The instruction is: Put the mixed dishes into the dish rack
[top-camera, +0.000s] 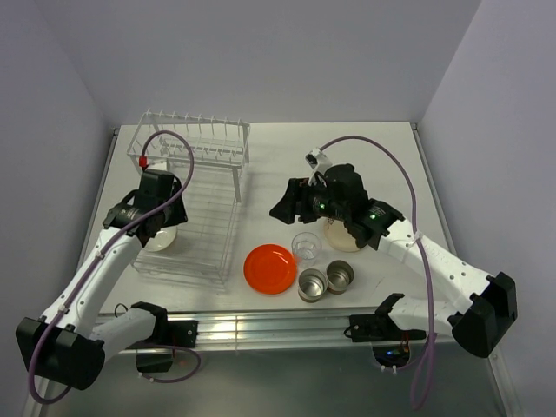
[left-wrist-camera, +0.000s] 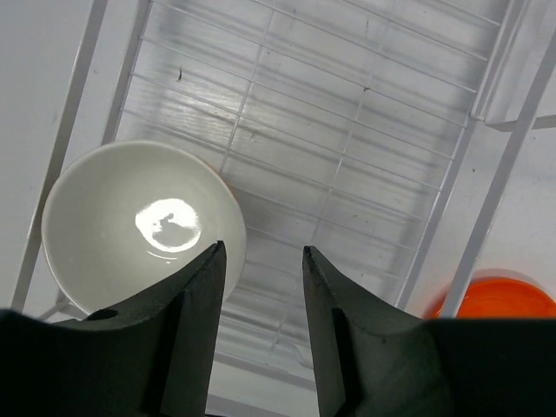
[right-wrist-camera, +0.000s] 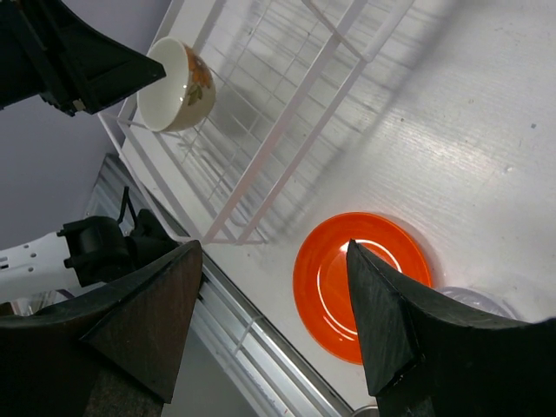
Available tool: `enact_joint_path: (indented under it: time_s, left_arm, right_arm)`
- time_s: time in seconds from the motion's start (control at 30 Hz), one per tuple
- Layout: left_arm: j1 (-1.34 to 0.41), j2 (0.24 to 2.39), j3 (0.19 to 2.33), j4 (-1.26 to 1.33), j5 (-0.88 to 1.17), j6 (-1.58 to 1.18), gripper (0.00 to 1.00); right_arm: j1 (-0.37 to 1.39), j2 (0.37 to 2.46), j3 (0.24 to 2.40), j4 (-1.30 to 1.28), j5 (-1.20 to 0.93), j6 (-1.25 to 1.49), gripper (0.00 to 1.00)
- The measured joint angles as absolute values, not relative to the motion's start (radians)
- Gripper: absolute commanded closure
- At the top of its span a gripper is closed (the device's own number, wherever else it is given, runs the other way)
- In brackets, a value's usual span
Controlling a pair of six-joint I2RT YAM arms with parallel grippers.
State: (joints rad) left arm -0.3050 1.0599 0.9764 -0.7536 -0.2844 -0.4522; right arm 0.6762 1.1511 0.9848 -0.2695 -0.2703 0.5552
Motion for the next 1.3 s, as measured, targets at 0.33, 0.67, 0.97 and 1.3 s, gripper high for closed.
enact_joint_path:
  time_s: [0.33, 0.67, 0.97, 1.3]
  left_arm:
    - [-0.316, 1.218, 0.999, -0.821, -0.308, -0.513, 0.51]
    - [-0.319, 1.307, 0.999, -0.855, -0.344, -0.565, 0.53]
    - [-0.318, 1.404, 0.999, -0.842, -0.314, -0.552, 0.92]
    - [-0.275, 1.417, 1.106, -0.882, -0.232, -0.528, 1.0]
  right_arm:
    - [0.676, 1.103, 0.955, -0.266, -0.268, 0.554, 0.25]
    - [0.676, 1.099, 0.941, -0.265, -0.258, 0.548, 0.25]
    - [0.676, 1.099, 0.938, -0.268, -0.253, 0.532, 0.26]
    - [0.676, 1.154, 1.017, -0.352, -0.283, 0.524, 0.27]
